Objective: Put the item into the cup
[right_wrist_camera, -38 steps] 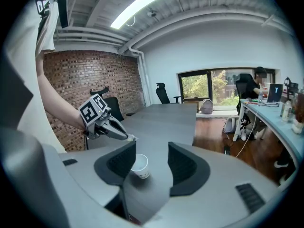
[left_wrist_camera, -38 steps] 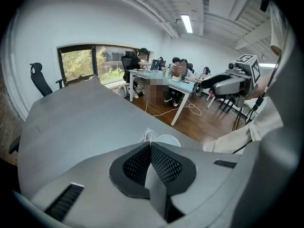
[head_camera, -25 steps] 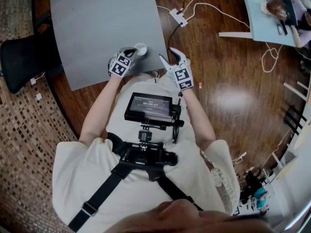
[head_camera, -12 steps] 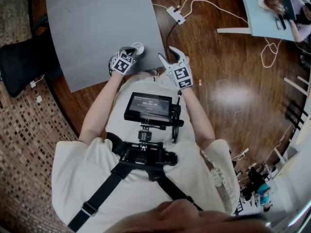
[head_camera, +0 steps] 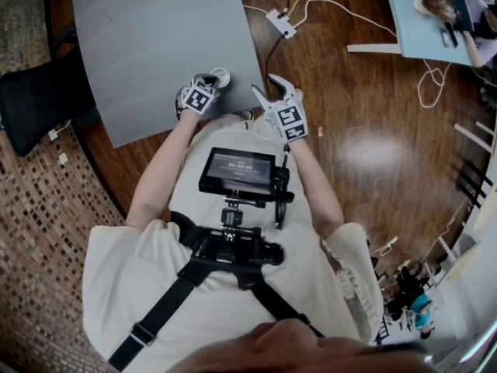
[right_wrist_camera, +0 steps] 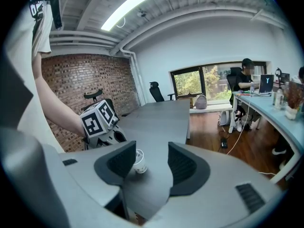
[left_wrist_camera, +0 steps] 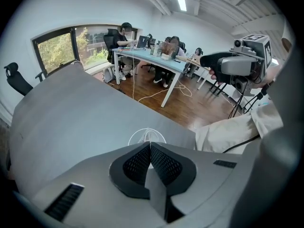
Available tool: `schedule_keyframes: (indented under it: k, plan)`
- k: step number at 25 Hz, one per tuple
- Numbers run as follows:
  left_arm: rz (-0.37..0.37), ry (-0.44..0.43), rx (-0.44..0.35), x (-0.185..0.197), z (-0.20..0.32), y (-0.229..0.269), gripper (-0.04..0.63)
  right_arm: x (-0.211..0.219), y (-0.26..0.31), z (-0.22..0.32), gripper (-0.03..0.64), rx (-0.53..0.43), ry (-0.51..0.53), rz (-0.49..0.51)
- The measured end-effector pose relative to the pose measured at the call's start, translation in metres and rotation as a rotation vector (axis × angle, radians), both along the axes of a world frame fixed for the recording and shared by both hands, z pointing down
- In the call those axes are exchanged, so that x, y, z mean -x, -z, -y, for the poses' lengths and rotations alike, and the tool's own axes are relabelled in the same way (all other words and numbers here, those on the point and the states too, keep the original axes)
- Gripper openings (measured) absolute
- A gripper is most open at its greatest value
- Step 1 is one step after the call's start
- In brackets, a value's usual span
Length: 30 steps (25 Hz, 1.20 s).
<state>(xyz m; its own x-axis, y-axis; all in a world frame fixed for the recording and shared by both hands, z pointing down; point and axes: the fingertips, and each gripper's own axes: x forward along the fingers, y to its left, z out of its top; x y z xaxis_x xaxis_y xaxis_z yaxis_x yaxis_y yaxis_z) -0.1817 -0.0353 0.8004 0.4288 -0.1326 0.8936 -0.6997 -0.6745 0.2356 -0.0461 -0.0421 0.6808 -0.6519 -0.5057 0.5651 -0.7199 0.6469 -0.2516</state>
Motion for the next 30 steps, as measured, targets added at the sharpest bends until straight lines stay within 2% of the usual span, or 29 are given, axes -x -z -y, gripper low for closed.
schedule_keyframes:
  k: [3,13,24,26,28,30]
  plan:
    - [0.028,0.003,-0.018,0.005,0.004,-0.004,0.000,0.000,0.000,0.000,0.225,0.002,-0.003,0.005]
    - [0.071,-0.015,0.000,0.009,0.001,-0.019,0.001,-0.002,-0.005,0.000,0.225,0.008,-0.008,0.004]
    - [0.065,-0.039,-0.011,0.006,0.004,-0.023,0.002,-0.004,-0.004,-0.001,0.225,0.010,-0.023,0.007]
    - [0.067,-0.032,-0.016,0.007,0.004,-0.023,0.024,-0.005,-0.007,-0.002,0.225,0.018,-0.022,0.006]
    - [0.066,-0.028,-0.023,0.007,0.005,-0.023,0.078,-0.006,-0.008,-0.002,0.225,0.021,-0.024,0.006]
    - [0.059,-0.023,-0.033,0.006,0.006,-0.023,0.083,-0.006,-0.009,-0.003,0.225,0.019,-0.026,0.006]
